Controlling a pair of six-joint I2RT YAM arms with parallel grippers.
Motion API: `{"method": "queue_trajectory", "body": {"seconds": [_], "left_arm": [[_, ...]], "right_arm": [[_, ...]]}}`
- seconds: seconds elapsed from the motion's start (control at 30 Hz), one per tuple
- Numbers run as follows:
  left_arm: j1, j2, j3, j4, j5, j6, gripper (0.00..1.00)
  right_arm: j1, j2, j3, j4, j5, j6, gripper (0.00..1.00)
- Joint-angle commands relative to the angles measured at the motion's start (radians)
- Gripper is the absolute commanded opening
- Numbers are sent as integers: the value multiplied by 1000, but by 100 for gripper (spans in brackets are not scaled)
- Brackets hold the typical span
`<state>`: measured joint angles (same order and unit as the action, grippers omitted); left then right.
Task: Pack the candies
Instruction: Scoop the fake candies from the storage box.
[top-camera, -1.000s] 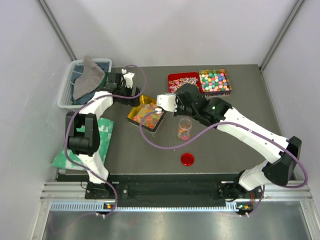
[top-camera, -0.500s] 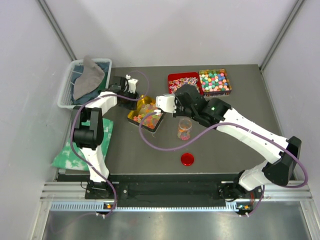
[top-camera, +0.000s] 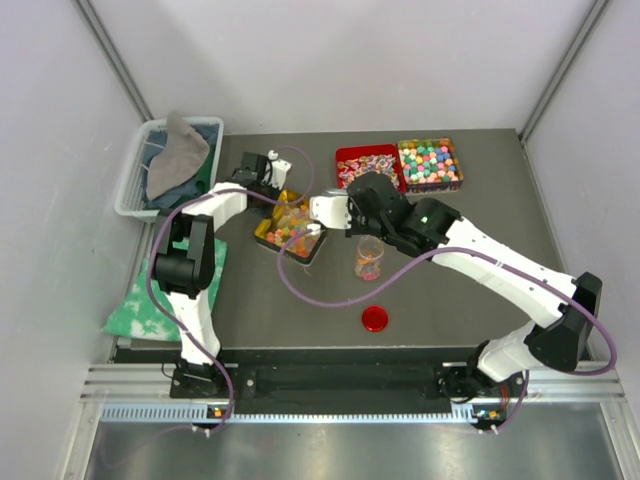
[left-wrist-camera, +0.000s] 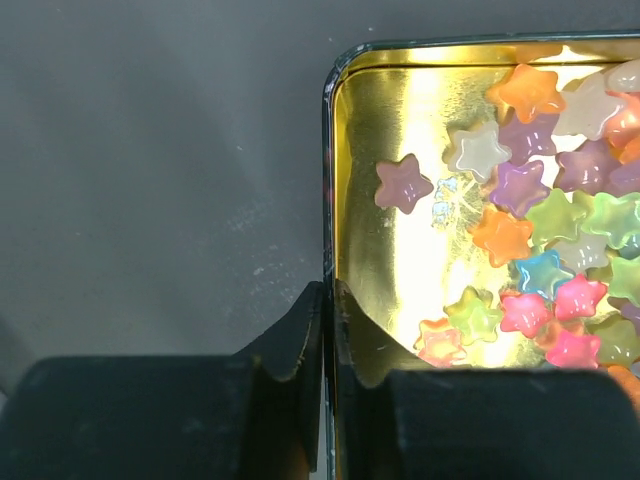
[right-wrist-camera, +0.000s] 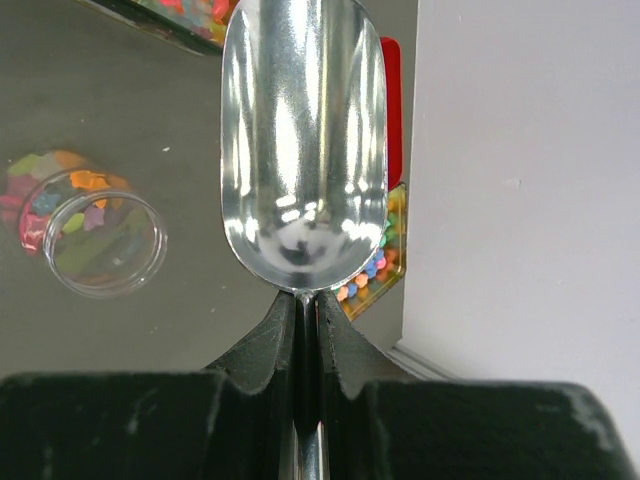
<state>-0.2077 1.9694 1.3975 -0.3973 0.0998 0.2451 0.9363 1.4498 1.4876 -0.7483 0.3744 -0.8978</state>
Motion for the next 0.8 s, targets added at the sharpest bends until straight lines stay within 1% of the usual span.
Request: {"method": "queue_trajectory", "body": {"seconds": [0.0, 0.07, 0.1, 0.27, 0.43, 0.6, 0.63, 0.73, 0.77], "left_arm": [[-9, 13, 49, 18, -80, 48, 5], [-15, 16, 55, 18, -98, 65, 1], [-16, 16, 66, 18, -129, 74, 0], [-32, -7, 112, 29, -175, 95, 0], [-42, -107, 87, 130, -184, 86, 0], [-42, -262, -63, 308, -166, 59, 0], [-42, -283, -118, 381, -169, 53, 0], [-42, -355, -184, 510, -169, 42, 0], [-44, -368, -210, 524, -170, 39, 0]], "right_arm": [[27, -12, 53, -2, 23, -44, 0], [35, -6, 50, -28, 29, -68, 0], [39, -2, 45, -36, 34, -79, 0], [50, 27, 8, -13, 95, -168, 0], [62, 64, 28, -13, 120, -200, 0], [71, 69, 36, -3, 126, -194, 0], [70, 67, 36, 4, 135, -193, 0], [71, 66, 36, 23, 150, -194, 0], [71, 67, 36, 30, 153, -196, 0]]}}
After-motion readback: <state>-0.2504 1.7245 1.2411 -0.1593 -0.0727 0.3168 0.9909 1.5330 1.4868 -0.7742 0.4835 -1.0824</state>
